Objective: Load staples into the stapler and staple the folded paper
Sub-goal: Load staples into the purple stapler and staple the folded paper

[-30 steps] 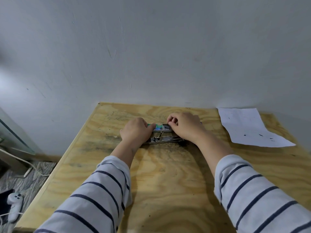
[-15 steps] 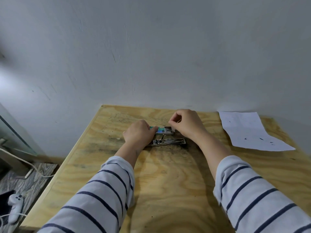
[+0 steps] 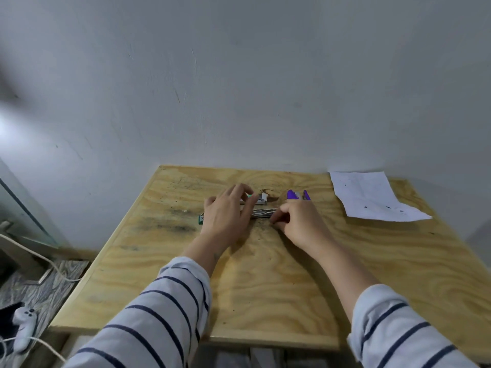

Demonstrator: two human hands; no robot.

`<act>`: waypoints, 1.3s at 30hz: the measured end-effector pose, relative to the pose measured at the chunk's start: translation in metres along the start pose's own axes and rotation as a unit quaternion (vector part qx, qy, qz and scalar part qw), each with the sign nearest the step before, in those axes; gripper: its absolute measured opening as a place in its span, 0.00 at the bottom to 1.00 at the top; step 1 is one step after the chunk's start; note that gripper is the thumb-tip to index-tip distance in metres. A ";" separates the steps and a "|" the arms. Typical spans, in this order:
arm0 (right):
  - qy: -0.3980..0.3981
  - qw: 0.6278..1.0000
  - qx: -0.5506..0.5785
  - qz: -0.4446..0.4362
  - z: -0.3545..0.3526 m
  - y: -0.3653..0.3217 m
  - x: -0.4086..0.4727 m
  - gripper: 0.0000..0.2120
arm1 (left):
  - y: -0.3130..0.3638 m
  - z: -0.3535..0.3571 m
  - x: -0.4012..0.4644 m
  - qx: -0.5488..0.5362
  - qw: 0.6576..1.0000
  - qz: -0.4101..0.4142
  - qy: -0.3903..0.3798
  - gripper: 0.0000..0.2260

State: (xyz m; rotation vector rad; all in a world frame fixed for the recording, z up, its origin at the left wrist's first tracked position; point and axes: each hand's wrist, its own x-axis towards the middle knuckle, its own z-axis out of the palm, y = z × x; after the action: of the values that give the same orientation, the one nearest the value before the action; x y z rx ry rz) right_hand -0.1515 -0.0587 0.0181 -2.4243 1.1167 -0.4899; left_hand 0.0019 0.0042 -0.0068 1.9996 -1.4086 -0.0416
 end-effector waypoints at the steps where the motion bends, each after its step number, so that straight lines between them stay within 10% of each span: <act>1: 0.005 1.000 -0.011 -0.009 0.002 0.000 -0.006 0.05 | 0.000 0.000 -0.006 -0.008 1.000 0.000 0.006 0.13; 39: 0.069 0.982 -0.134 -0.117 0.023 -0.021 0.005 0.10 | -0.014 -0.002 -0.027 -0.028 0.998 -0.022 0.044 0.08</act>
State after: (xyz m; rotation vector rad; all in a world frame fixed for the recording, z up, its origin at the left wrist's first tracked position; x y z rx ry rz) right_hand -0.1241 -0.0451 0.0101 -2.8142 1.0116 -0.6263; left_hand 0.0027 0.0305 -0.0223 1.9618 -1.2947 -0.0128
